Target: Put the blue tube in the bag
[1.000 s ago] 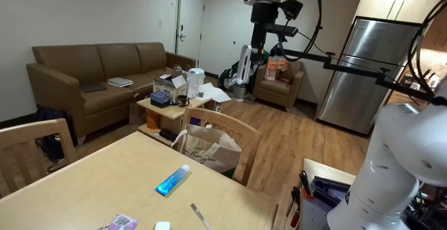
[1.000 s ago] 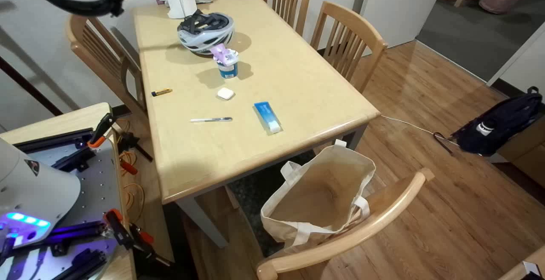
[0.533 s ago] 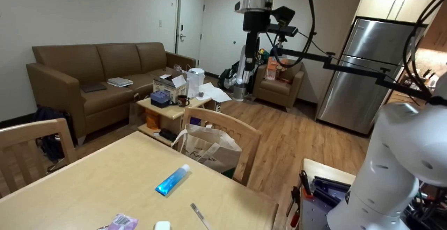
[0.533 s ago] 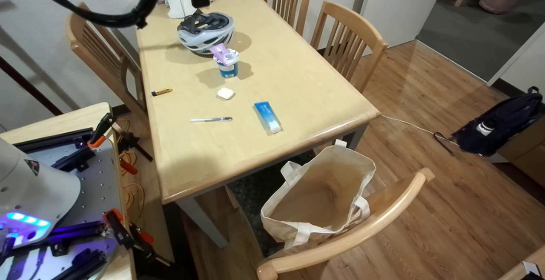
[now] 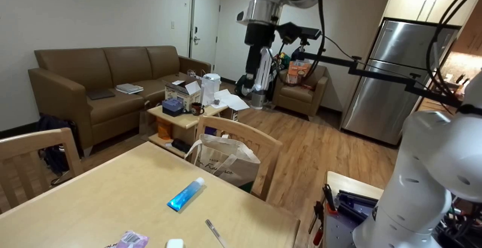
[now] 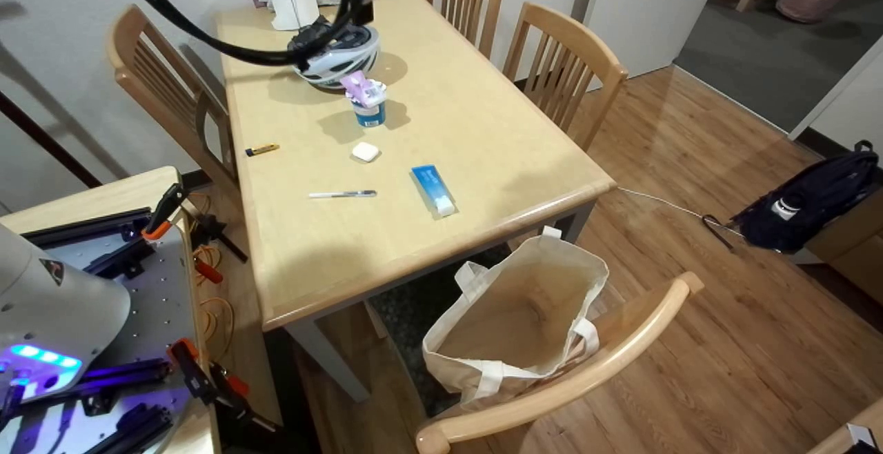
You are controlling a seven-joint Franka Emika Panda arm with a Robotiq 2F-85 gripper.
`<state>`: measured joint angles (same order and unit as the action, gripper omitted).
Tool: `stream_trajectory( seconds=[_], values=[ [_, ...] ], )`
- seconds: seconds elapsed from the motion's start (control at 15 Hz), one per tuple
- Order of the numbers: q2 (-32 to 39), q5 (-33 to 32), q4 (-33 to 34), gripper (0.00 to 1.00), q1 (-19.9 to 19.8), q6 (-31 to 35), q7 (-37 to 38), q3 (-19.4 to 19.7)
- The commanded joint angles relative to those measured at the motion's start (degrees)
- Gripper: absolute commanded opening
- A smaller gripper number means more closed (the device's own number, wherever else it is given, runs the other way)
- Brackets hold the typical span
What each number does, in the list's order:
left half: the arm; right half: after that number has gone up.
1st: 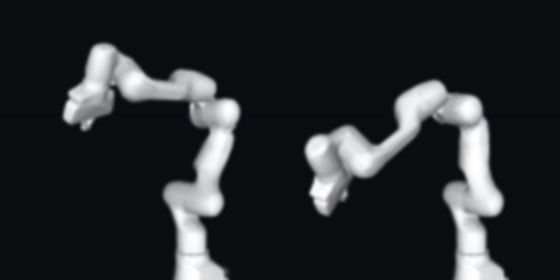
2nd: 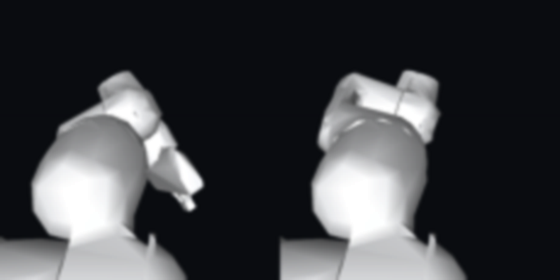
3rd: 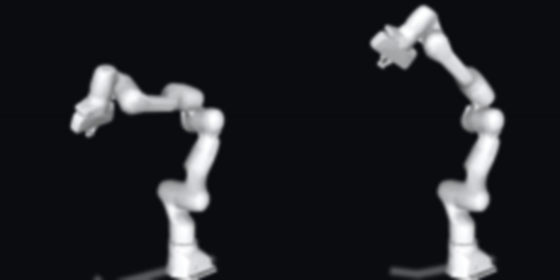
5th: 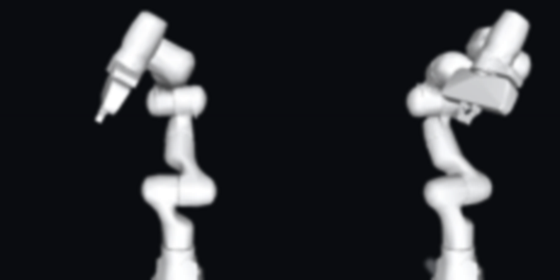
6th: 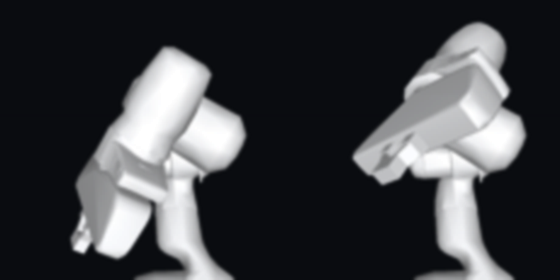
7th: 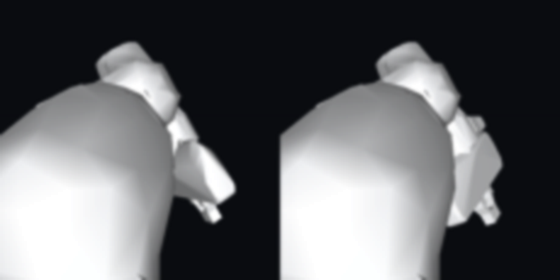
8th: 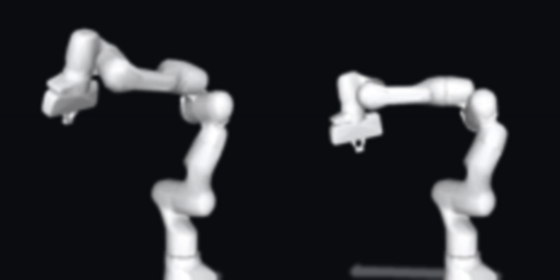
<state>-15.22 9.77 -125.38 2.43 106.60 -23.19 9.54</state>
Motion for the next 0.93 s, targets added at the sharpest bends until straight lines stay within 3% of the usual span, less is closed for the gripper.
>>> stream_trajectory(
  seconds=[0.0,0.07,0.13,0.47,0.53,0.87],
  values=[
    [9.3,8.3,-1.4,1.00,1.3,5.1,0.0,-2.5],
    [11.4,10.5,-1.3,1.00,1.2,4.7,-0.8,-3.0],
    [7.3,7.2,-1.9,1.00,0.0,3.7,-0.1,-3.6],
    [12.2,9.1,-1.3,1.00,-0.2,4.5,0.0,-4.6],
    [12.2,11.1,-1.2,1.00,-0.1,4.7,-5.2,-4.6],
    [21.7,5.3,7.4,1.00,0.0,2.8,-5.2,-6.3]
  ],
)
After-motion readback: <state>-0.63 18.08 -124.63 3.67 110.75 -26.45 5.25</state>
